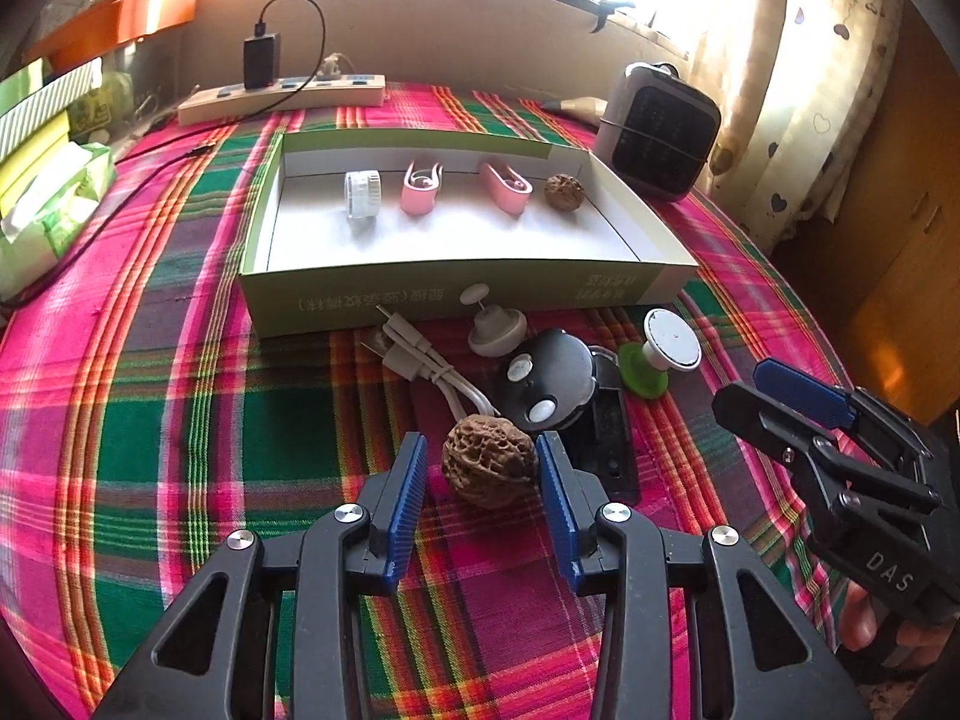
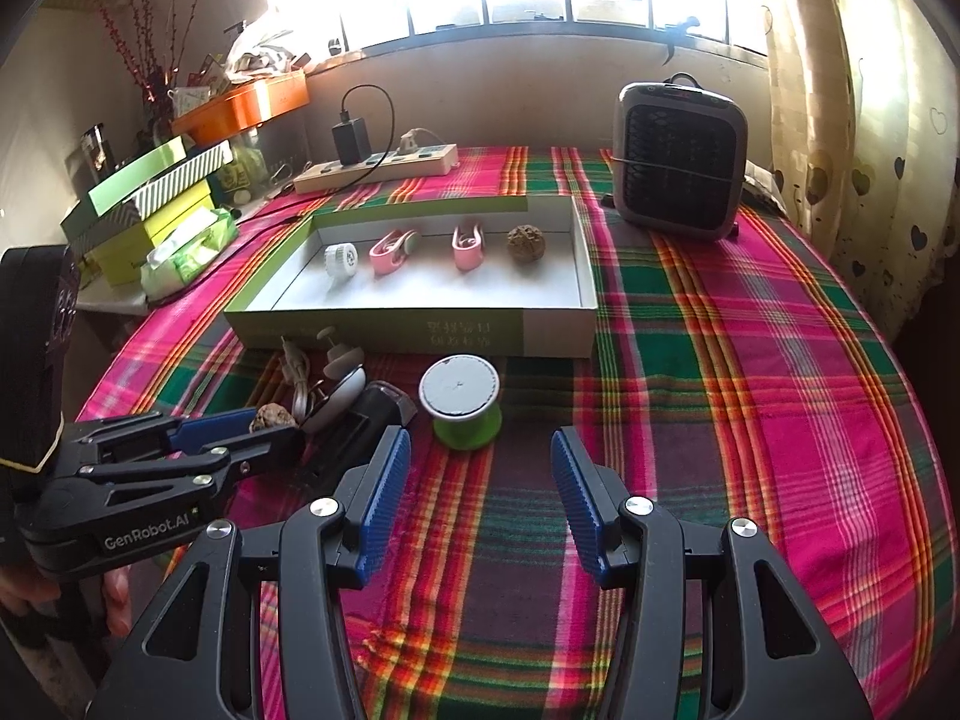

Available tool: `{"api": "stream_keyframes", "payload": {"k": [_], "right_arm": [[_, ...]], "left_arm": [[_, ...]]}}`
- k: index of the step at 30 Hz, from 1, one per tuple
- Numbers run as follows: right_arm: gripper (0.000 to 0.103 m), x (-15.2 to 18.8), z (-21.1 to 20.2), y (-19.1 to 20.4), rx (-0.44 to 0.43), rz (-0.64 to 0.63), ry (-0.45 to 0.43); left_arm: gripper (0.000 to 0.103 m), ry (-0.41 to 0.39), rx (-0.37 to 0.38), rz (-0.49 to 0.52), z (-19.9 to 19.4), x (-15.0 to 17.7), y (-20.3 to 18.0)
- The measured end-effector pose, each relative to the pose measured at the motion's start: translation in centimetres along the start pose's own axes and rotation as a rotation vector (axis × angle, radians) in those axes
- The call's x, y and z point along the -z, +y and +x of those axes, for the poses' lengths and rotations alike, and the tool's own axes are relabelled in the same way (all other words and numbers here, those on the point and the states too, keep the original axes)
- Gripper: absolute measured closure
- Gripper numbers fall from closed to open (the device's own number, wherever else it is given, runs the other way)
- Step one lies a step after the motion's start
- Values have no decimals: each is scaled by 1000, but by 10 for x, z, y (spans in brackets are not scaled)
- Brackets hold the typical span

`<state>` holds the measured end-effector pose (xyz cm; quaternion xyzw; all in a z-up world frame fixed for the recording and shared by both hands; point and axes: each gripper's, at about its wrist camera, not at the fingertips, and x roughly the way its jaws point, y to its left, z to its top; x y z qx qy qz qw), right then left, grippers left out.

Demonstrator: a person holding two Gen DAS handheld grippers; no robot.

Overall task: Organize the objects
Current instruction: 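Grasp the second walnut with the left tool while the right tool grasps the black rectangular device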

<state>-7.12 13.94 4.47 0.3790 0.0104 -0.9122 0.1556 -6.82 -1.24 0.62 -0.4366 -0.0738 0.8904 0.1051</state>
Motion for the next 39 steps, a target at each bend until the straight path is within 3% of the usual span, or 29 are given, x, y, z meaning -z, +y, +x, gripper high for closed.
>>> {"api": "stream_keyframes", "payload": {"k": [2,22,39], "right_arm": [[52,1,0,3,-9,-2,6],[53,3,24,50,-84,-35,83],[53,-1,47,57,26,-56,129]], "left_arm": [[73,-3,-12,-5,0,-1,2],[73,-25,-62,-35,-14,4,41],[73,-22,-46,-11,-15,5,43]]}}
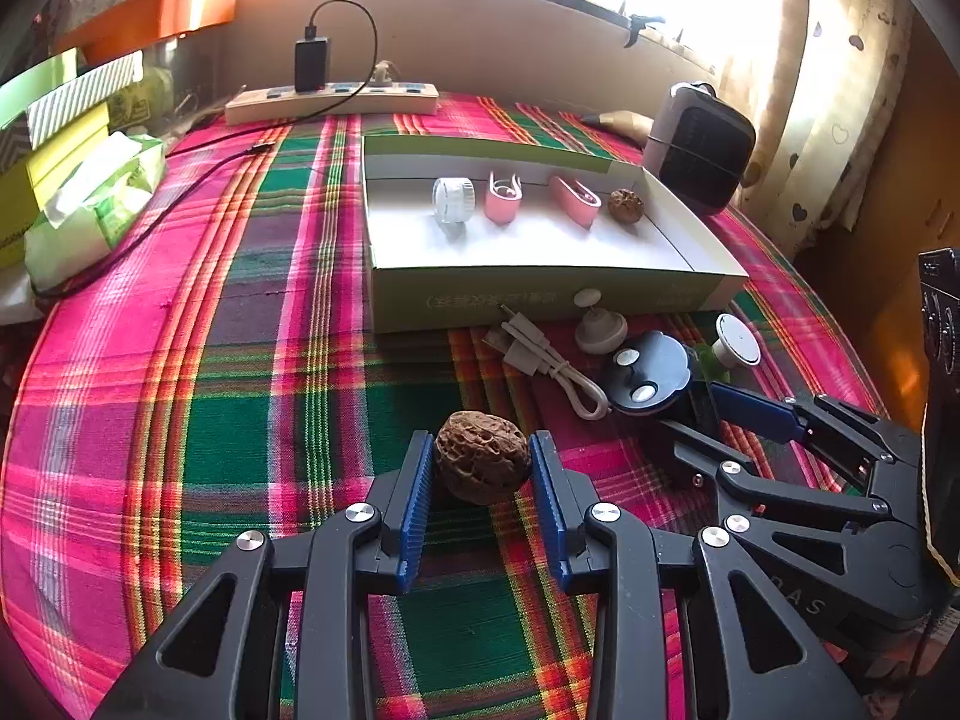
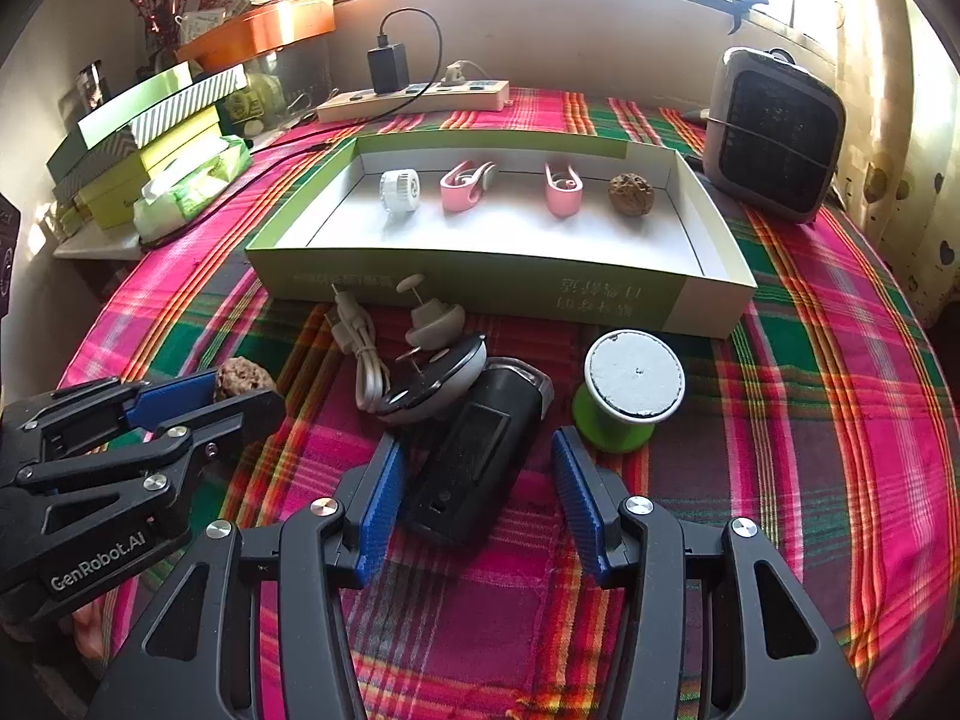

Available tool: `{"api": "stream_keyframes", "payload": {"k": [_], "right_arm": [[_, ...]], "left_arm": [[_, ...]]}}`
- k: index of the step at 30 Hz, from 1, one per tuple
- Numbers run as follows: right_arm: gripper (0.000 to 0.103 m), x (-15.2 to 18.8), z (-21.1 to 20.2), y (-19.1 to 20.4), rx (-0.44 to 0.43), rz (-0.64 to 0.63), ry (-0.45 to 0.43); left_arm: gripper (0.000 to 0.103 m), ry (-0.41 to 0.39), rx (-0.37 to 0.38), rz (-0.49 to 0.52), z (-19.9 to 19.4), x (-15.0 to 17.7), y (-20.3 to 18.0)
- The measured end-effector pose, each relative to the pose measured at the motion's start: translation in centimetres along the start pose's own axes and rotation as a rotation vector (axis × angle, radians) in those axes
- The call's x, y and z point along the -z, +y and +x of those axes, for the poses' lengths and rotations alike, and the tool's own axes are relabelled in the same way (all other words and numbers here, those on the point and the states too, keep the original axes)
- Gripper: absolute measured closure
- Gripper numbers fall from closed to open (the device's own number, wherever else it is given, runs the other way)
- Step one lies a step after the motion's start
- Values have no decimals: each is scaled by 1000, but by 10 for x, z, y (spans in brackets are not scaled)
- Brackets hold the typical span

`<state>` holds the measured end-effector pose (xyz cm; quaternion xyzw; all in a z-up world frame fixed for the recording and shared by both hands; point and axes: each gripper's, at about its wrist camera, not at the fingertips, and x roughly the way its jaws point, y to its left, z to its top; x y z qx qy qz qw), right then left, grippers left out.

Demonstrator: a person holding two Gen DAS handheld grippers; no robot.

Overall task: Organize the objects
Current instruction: 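Grasp the second walnut with the left tool while the right tool grasps the black rectangular device, then carry the walnut with the left tool while the right tool carries the black device into the box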

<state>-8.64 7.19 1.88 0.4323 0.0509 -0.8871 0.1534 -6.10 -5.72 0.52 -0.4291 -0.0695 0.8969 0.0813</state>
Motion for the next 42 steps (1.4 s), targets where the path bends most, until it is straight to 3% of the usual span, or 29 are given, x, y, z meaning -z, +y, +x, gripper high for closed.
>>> {"api": "stream_keyframes", "payload": {"k": [7,11,14,32,42], "right_arm": [[53,2,-2,-4,24,23,-9],[69,3,-3,-7,47,42,-13],[74,4,-4,-8,50,45,-15],[74,8,-7,-7,41,36,-16],[74,8,-8,-9,25,45,-18]], "left_arm": [[73,5,9,13,2,-2,-1],[73,4,13,18,2,-2,0],[73,4,15,20,2,-2,0],[73,-11,7,32,2,0,-1],[73,-16,-52,61,1,3,-6]]}}
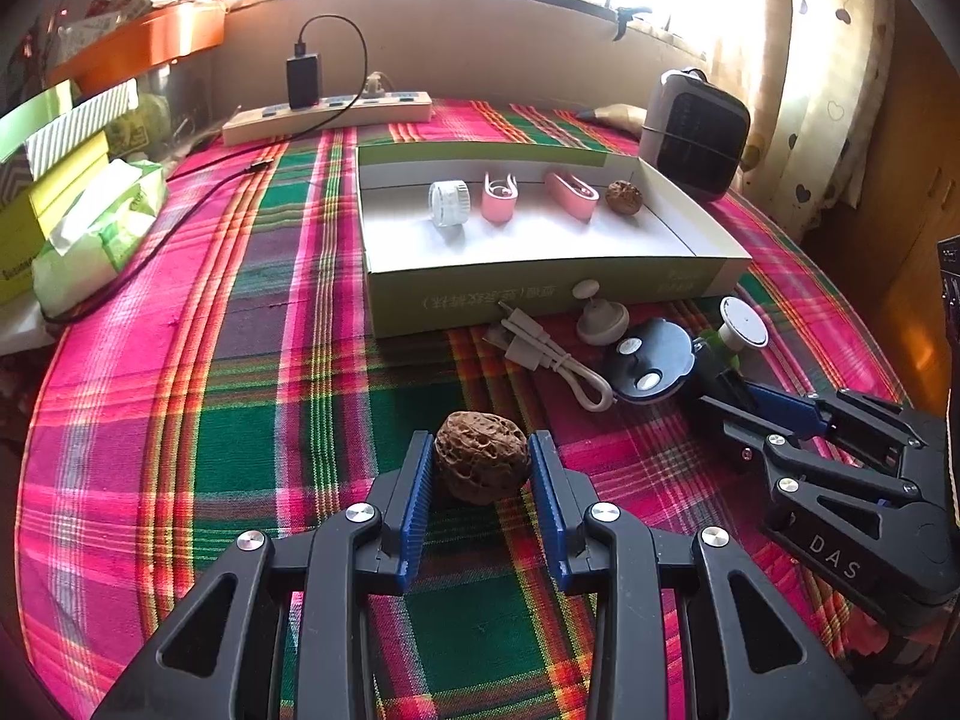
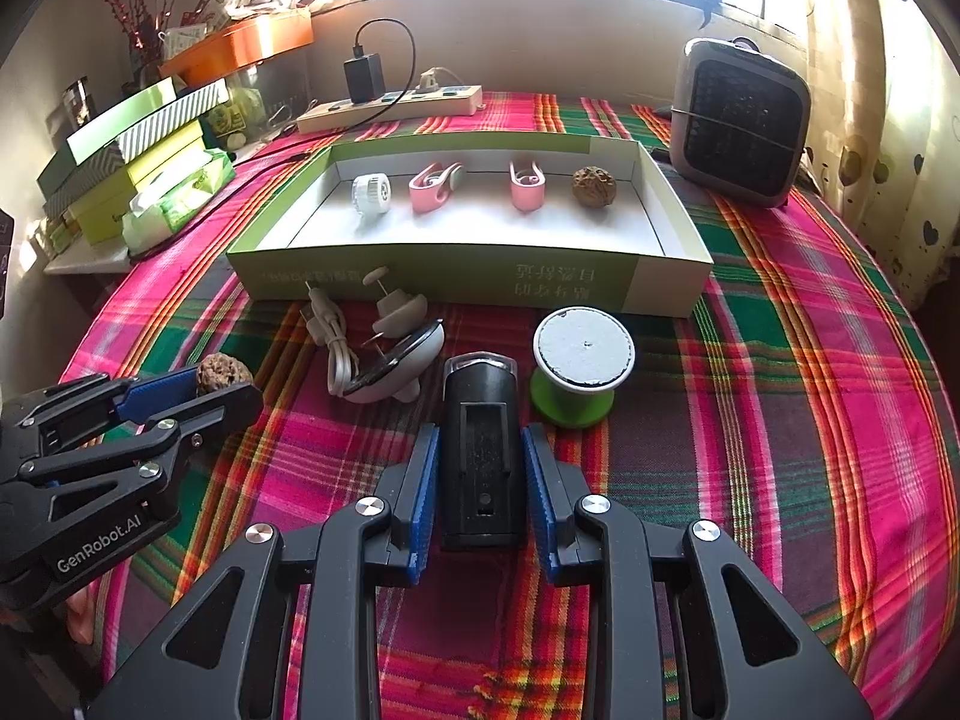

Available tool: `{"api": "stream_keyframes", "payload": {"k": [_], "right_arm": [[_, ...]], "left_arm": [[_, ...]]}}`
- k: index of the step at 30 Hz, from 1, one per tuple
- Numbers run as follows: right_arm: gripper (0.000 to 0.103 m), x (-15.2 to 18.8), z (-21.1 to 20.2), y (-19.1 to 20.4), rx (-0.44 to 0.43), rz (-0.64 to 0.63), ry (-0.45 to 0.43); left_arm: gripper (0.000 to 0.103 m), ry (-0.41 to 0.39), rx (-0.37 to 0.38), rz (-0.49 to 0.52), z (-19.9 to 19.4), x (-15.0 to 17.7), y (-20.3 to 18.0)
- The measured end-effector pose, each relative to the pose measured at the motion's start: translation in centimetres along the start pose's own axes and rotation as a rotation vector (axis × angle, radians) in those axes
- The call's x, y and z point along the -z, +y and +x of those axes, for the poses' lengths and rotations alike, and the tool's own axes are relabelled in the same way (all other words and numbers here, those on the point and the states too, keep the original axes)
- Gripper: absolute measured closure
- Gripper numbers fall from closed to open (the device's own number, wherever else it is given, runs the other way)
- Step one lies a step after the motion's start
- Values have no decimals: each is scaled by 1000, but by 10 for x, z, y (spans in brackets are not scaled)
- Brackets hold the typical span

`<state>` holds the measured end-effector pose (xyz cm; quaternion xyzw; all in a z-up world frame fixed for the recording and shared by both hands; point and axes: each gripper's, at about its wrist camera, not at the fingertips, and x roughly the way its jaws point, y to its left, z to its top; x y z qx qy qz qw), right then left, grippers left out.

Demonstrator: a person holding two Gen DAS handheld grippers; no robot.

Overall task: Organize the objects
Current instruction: 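Carry the walnut with the left tool while the right tool carries the black device into the box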

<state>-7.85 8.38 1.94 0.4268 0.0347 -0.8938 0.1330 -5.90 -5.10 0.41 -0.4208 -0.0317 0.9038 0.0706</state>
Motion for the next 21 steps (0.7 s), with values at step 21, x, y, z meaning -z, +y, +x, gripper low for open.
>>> {"api": "stream_keyframes", "payload": {"k": [21], "right_arm": [[74,0,-6,-1,-39,-18,-7]], "left_arm": [[73,1,-69,11,0,-1,-3]]}}
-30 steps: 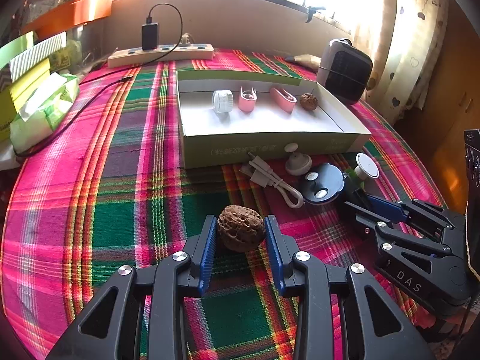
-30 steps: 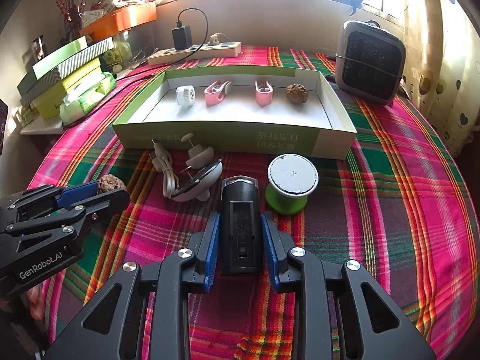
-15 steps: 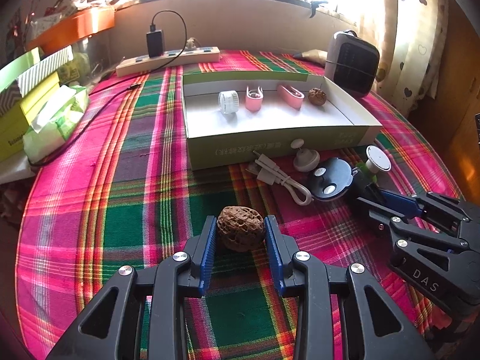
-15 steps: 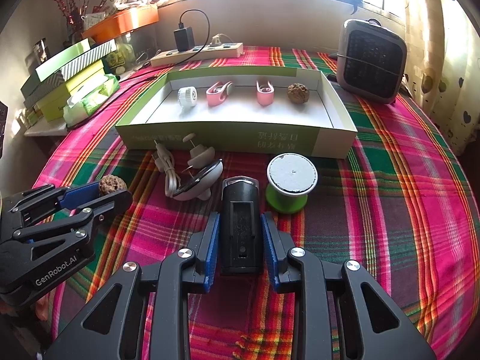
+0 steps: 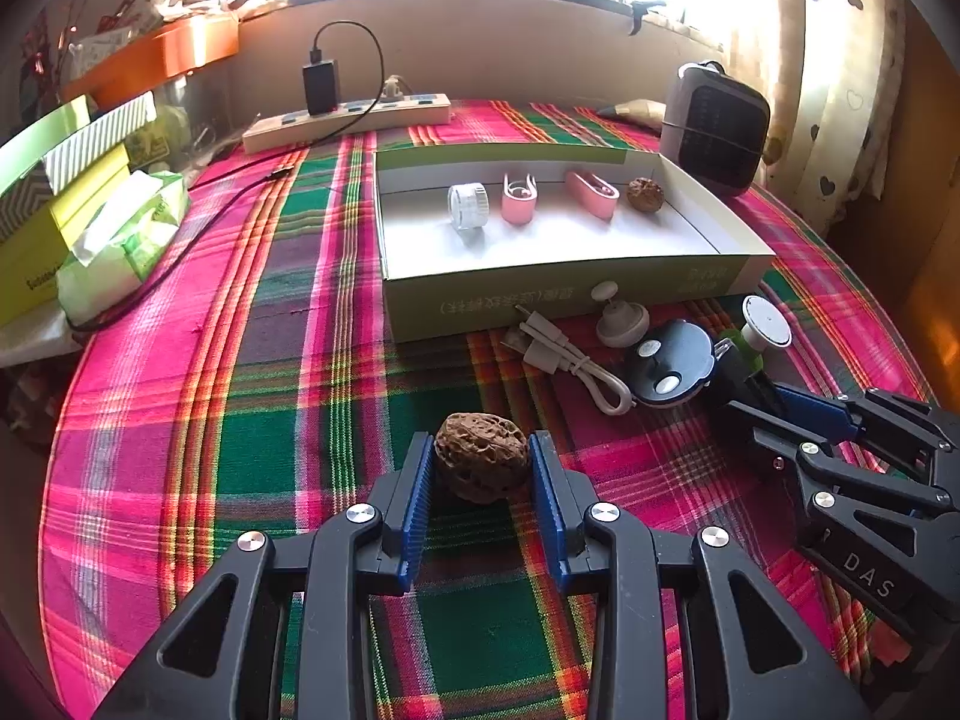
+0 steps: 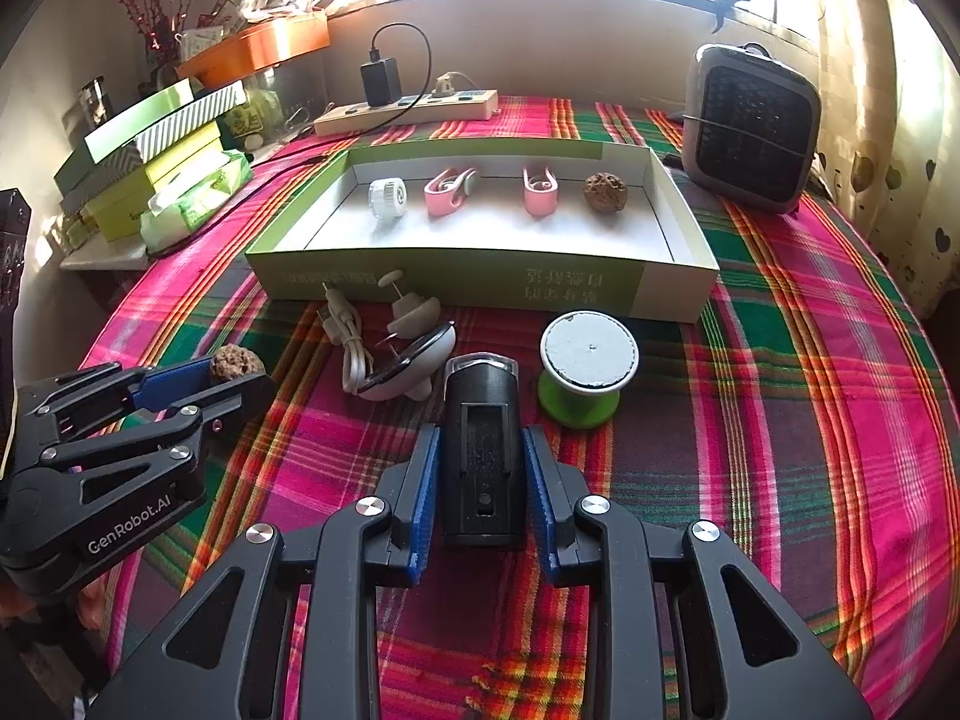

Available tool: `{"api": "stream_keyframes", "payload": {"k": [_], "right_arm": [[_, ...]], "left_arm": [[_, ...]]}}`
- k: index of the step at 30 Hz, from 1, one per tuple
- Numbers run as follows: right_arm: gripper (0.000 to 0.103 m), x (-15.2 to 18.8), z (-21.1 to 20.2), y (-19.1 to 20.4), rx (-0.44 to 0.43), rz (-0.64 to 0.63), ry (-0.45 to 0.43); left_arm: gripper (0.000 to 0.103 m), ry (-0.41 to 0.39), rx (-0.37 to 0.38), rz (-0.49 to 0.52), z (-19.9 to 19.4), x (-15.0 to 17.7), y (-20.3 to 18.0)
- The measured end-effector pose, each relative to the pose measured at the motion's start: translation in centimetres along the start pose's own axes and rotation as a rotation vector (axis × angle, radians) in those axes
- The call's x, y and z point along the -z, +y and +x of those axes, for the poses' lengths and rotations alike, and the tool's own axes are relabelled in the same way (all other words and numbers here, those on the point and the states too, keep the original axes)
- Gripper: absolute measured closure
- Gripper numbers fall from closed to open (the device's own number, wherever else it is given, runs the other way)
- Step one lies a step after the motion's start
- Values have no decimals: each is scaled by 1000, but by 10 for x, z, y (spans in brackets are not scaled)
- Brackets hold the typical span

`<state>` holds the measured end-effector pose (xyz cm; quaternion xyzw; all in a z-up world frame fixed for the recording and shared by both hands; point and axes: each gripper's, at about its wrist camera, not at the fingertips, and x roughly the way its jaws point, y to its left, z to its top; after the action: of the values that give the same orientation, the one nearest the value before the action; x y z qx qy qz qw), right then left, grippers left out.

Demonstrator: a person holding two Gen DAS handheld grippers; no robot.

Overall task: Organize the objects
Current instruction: 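Carry the walnut with the left tool while the right tool carries the black device into the box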

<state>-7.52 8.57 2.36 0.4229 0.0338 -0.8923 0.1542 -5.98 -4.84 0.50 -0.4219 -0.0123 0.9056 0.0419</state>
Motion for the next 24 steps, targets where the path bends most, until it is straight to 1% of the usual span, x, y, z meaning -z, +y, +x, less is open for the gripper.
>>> {"api": "stream_keyframes", "payload": {"k": [12,24], "right_arm": [[74,-1,-6,2,-2,-9,-23],[75,-7,-20,5,-16,-22,-58]], "left_arm": [[73,-26,-9,-5,-11,-1,0],[73,-49,3,-14,-22,-9,-2]]}}
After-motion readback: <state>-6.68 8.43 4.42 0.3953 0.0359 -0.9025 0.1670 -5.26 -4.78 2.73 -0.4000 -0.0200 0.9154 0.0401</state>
